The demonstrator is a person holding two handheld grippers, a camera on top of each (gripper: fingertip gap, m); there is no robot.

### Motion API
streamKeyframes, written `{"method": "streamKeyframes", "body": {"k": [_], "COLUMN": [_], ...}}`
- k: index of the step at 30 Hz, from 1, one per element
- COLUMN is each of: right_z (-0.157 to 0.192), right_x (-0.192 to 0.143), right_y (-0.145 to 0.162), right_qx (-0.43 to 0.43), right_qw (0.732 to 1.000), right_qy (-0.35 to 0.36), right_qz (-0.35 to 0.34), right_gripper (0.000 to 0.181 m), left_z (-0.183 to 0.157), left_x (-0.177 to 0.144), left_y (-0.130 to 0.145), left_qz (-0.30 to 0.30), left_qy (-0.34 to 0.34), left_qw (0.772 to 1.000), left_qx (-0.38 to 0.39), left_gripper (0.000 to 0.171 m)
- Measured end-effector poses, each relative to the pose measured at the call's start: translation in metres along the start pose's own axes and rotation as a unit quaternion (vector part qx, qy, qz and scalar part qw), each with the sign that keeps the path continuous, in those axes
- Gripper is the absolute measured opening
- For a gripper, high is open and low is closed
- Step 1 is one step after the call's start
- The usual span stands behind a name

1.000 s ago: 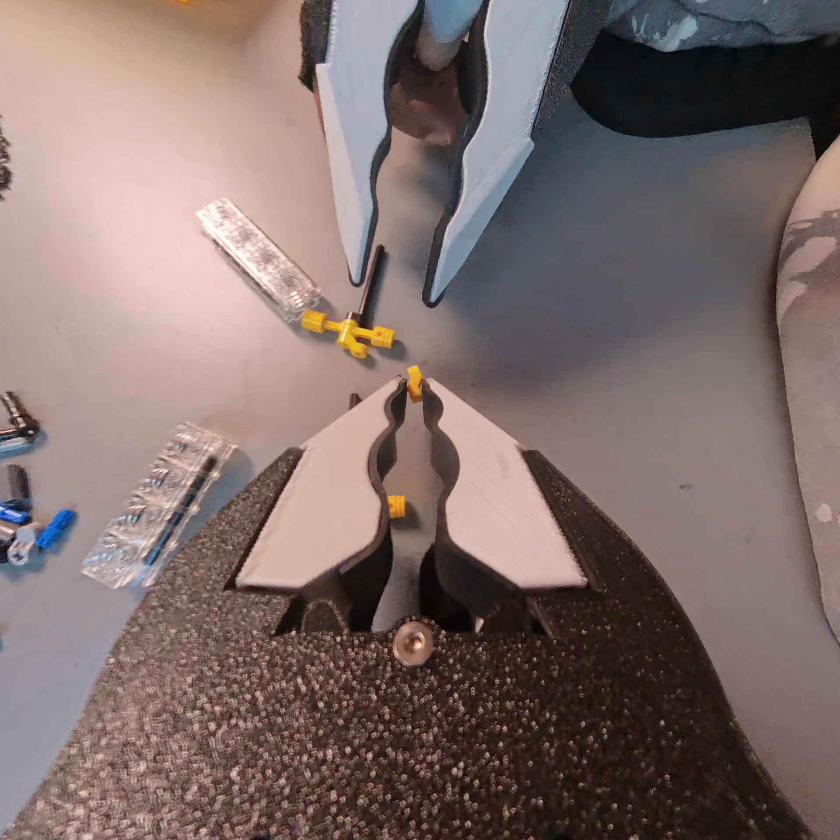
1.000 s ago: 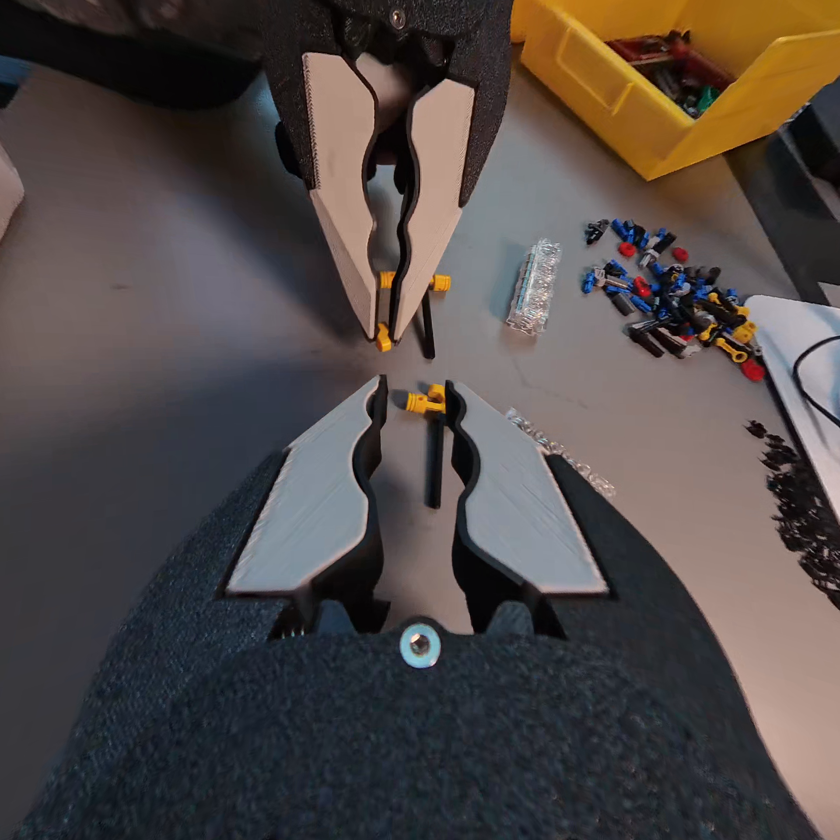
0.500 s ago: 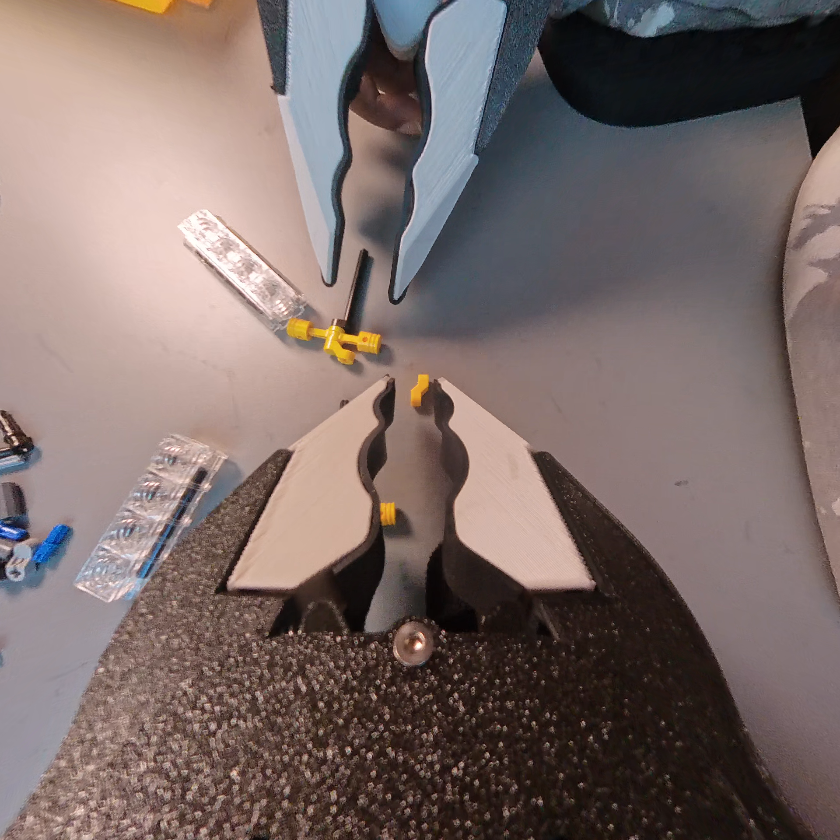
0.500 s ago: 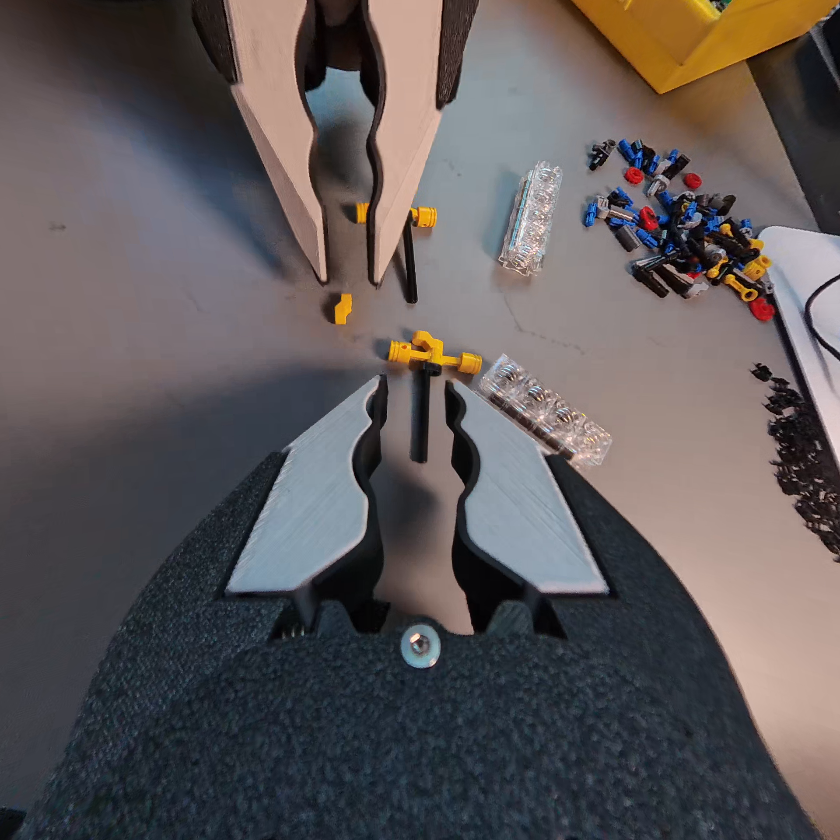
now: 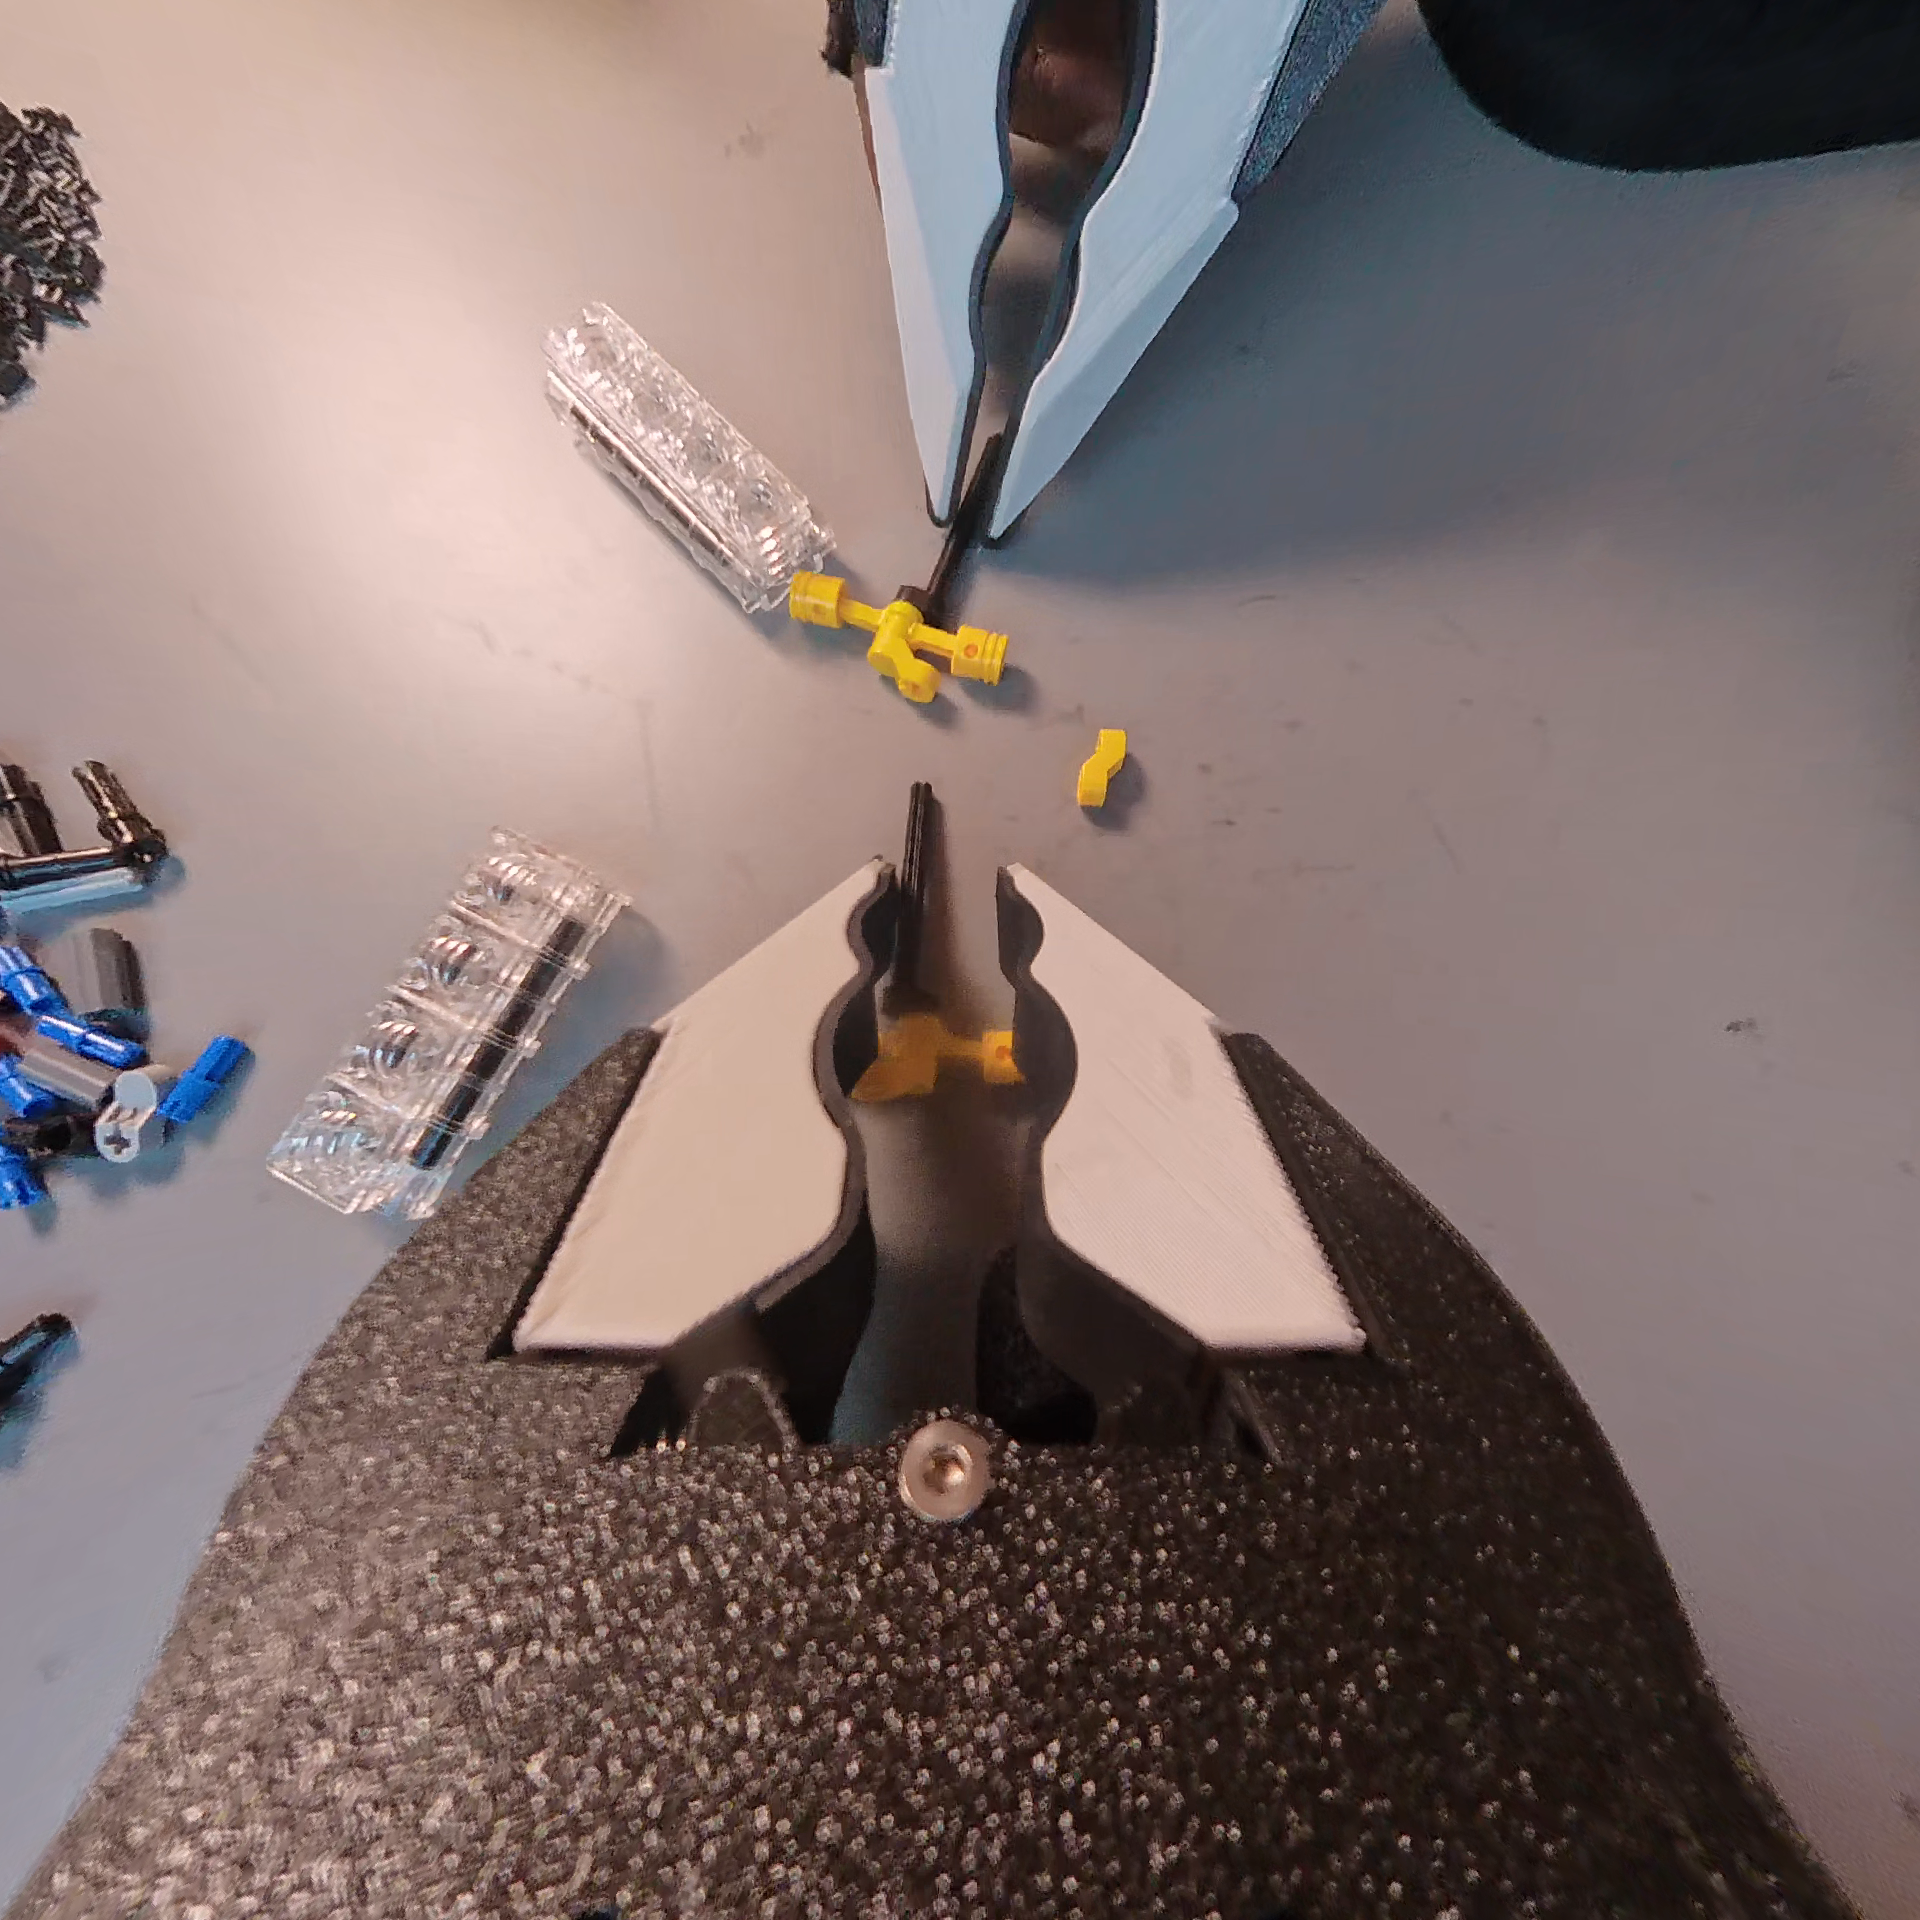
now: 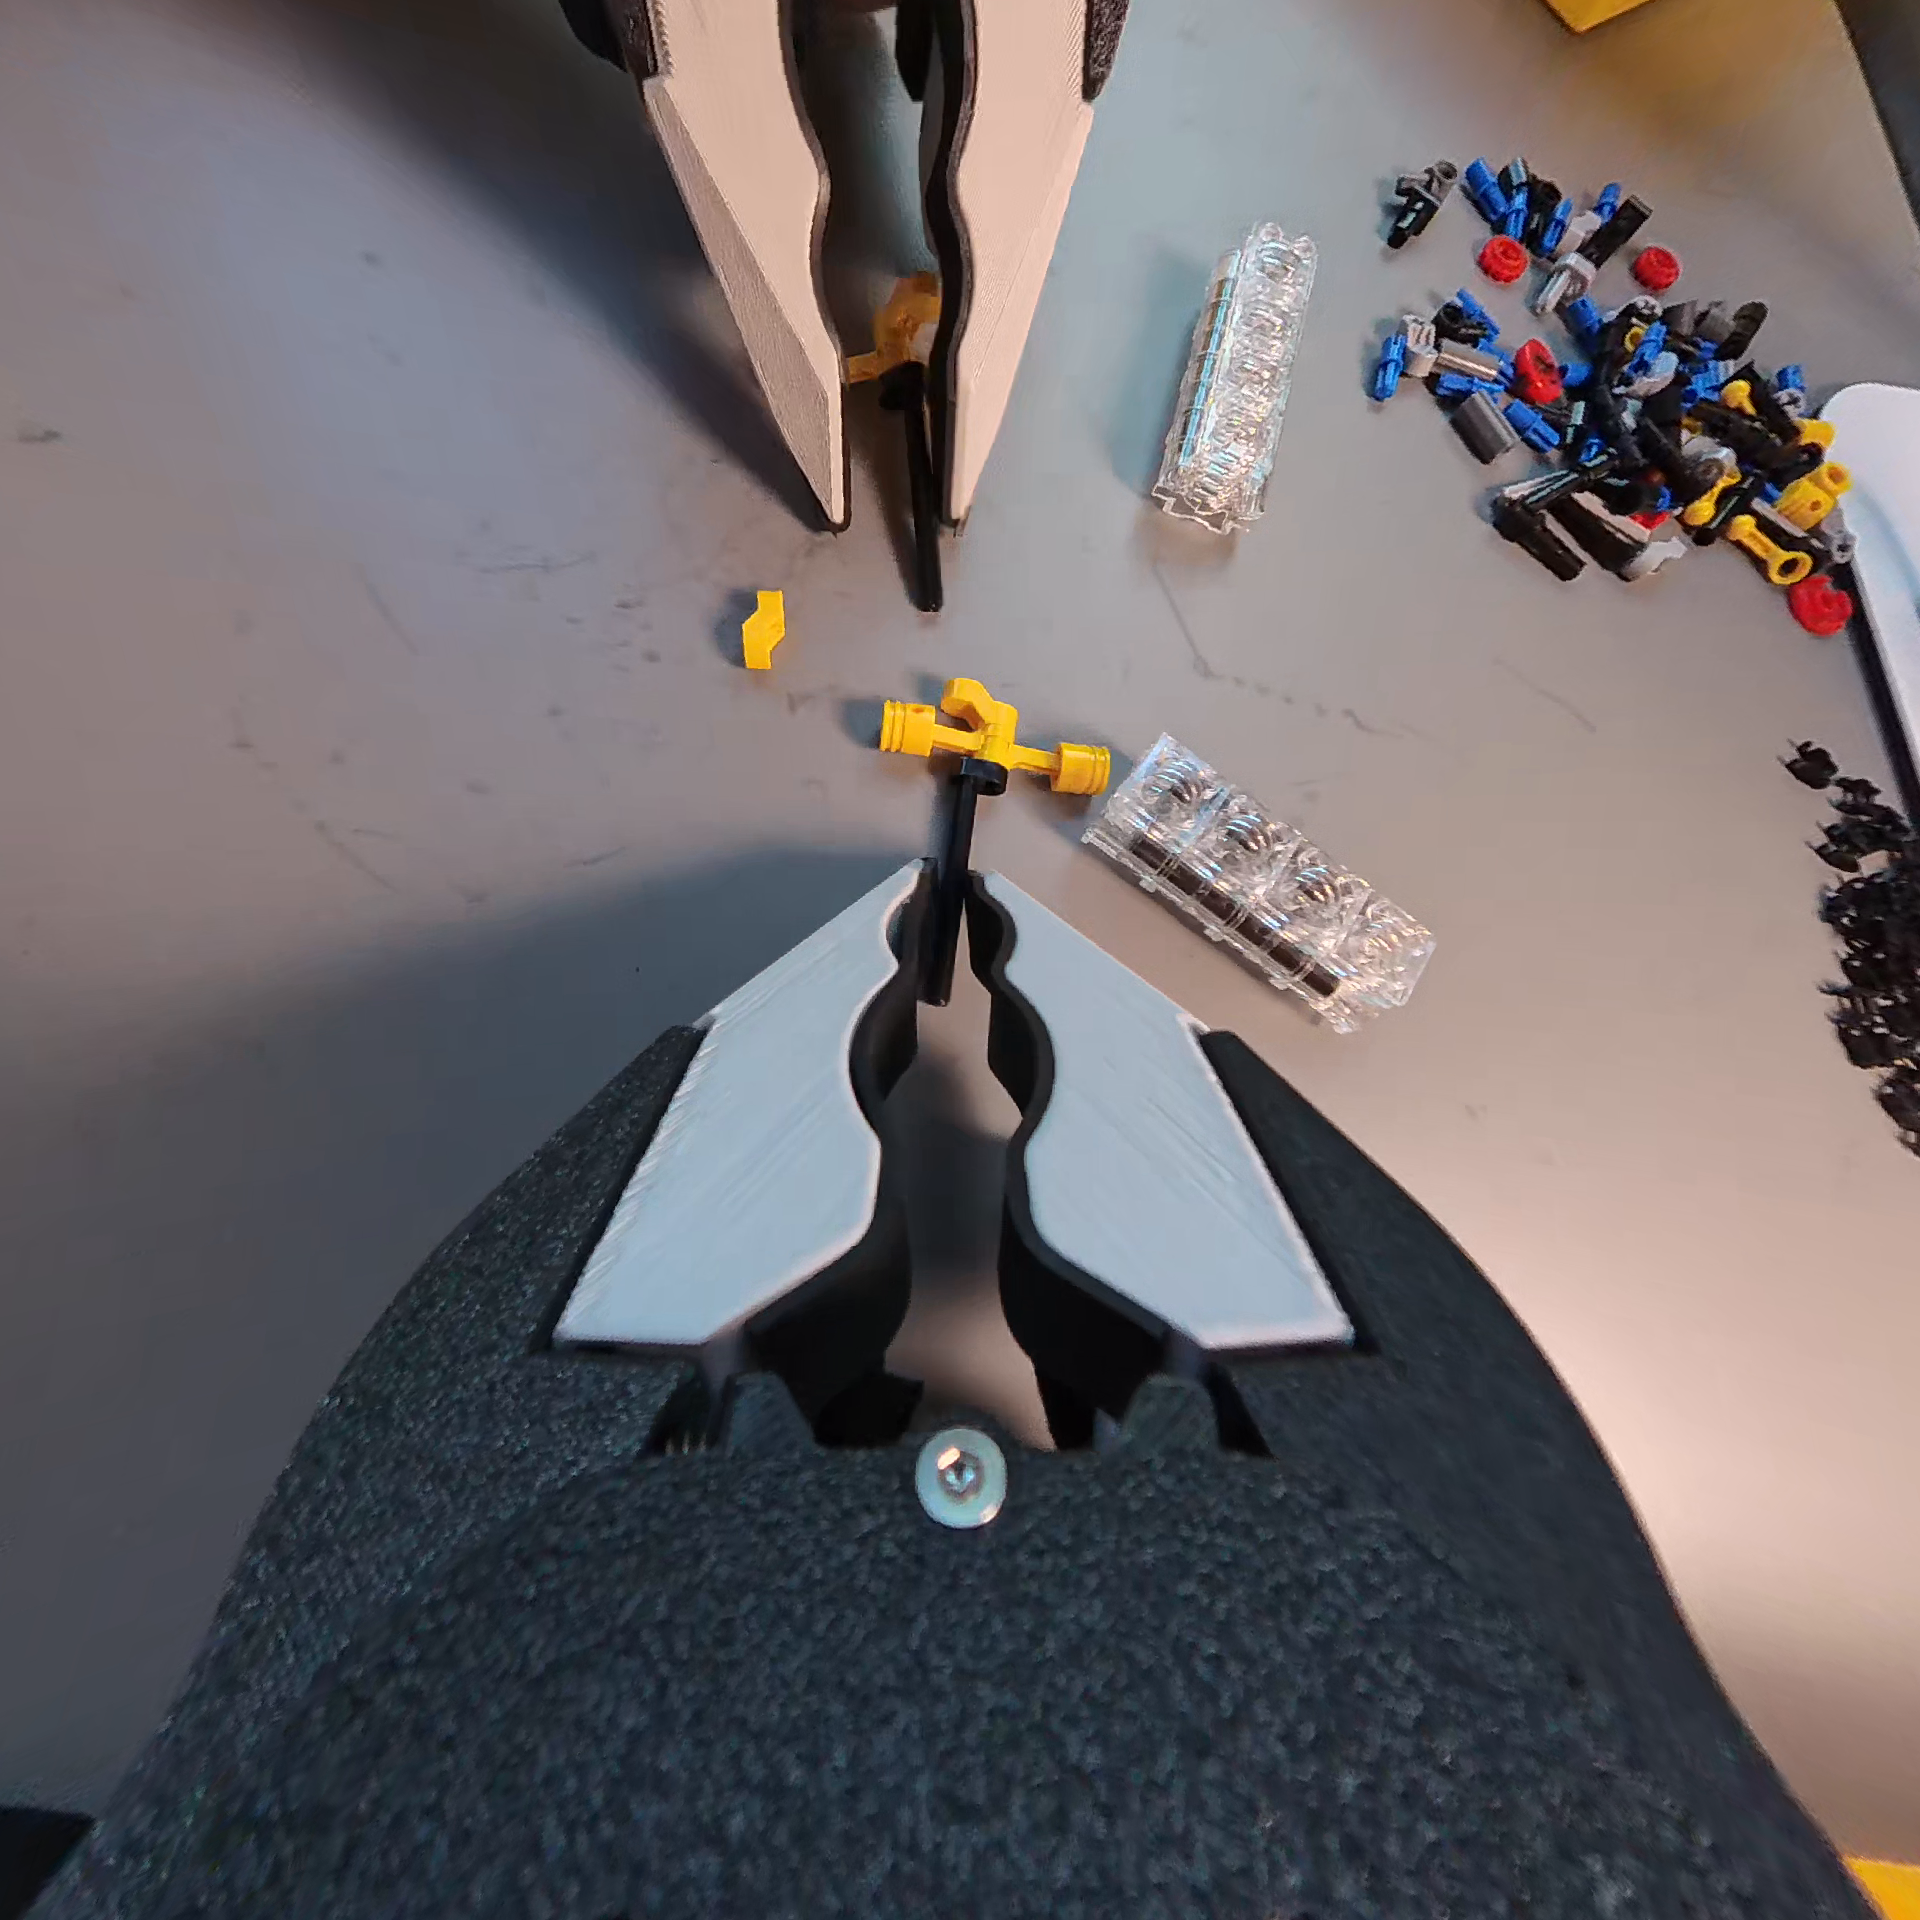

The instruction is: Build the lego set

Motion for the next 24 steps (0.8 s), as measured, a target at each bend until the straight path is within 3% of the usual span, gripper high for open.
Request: {"method": "streamKeyframes", "body": {"k": [5,8,12,19,24], "right_z": [0.000,0.000,0.000,0.000,0.000], "right_x": [0.000,-0.001,-0.001,-0.001,-0.001], "right_y": [0.000,0.000,0.001,0.001,0.001], "right_qx": [0.000,0.001,0.001,0.000,0.000], "right_qw": [1.000,1.000,1.000,1.000,1.000], "right_qy": [-0.002,-0.004,-0.004,-0.003,-0.002], "right_qz": [-0.001,-0.001,-0.002,-0.002,-0.002], "right_gripper": [0.004,0.004,0.004,0.004,0.004], "left_z": [0.004,0.003,0.005,-0.006,-0.001], "left_x": [-0.003,-0.015,-0.044,-0.049,-0.050], "left_y": [0.002,0.005,0.017,0.028,0.029], "left_qz": [0.013,0.018,0.013,0.038,0.034], "left_qy": [-0.005,0.023,0.062,0.118,0.091], "left_qw": [1.000,0.999,0.998,0.992,0.995], "left_qx": [-0.022,-0.021,-0.022,-0.021,-0.022], "left_gripper": [0.010,0.028,0.029,0.028,0.028]}}
Point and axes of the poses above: each gripper's, where its closed fingertips meet, x out along the fingers, y out of its underside, z = x × y across the jaws, the point moved 8 cm from there along -x, back along the fingers, and after that the axes turned 1 degree about z, right-handed, at the moved point
